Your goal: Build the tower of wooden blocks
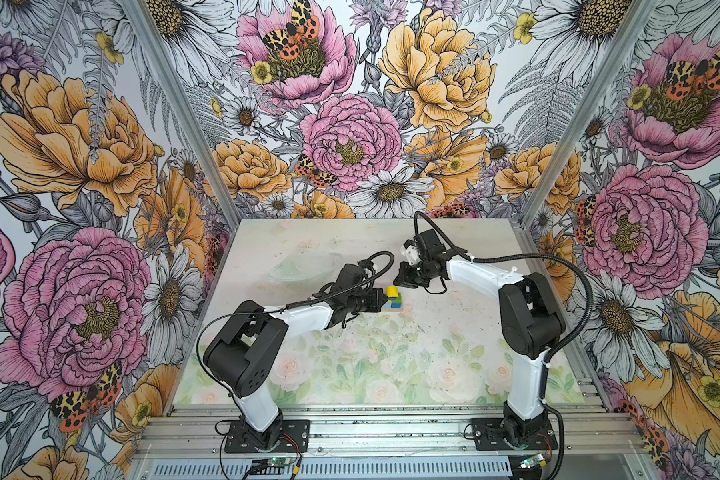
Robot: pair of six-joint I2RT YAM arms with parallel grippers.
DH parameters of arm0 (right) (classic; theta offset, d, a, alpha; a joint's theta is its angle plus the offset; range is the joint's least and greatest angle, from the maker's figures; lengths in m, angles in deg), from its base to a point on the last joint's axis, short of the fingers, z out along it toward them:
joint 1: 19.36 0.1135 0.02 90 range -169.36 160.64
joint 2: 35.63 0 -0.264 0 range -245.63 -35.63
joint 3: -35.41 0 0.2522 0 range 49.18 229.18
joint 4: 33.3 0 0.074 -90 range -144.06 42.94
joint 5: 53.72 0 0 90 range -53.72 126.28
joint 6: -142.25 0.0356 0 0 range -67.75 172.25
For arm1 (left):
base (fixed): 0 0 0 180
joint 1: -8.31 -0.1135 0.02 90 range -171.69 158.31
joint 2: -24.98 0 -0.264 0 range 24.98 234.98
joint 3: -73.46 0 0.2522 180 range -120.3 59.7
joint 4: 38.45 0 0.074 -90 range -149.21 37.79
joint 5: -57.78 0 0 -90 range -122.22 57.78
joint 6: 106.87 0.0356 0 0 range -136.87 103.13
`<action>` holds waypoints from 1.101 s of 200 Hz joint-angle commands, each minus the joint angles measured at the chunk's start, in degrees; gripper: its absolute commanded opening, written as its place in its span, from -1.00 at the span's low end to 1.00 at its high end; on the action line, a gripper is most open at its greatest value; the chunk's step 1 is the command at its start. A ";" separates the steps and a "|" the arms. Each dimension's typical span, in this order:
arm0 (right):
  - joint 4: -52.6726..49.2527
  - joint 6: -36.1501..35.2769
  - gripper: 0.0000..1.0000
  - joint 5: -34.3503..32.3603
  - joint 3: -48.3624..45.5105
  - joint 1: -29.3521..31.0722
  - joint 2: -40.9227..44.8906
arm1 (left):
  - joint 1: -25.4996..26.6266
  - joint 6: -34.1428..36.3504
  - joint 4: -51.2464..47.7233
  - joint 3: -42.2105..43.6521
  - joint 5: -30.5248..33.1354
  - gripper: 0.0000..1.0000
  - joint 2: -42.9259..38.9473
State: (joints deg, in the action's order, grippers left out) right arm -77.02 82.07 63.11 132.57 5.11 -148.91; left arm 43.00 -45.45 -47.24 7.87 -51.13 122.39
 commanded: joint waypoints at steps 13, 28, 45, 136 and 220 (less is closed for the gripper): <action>0.34 -1.35 -1.00 -0.20 -0.32 0.47 2.49 | 0.14 1.13 0.83 -1.10 -1.50 -1.00 -0.65; 0.34 -1.36 -1.00 -0.36 -0.34 0.49 2.61 | 0.49 1.54 0.03 -1.08 -1.33 -1.00 -1.18; 0.34 -1.42 -1.00 -0.46 -0.33 0.46 2.71 | 0.96 2.20 -1.29 -1.16 -0.98 -1.00 -2.01; 0.34 -1.12 -1.00 -1.25 -0.88 0.28 4.10 | 2.23 5.02 -7.22 0.30 3.23 -1.00 -8.84; 0.34 -0.91 -1.00 -1.43 -1.22 0.47 4.91 | -1.07 5.02 -9.54 4.21 7.47 -1.00 -16.96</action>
State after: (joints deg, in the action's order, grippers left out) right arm -77.02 81.68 62.47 131.83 5.11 -146.94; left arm 43.05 -41.78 -55.50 10.64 -46.04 107.20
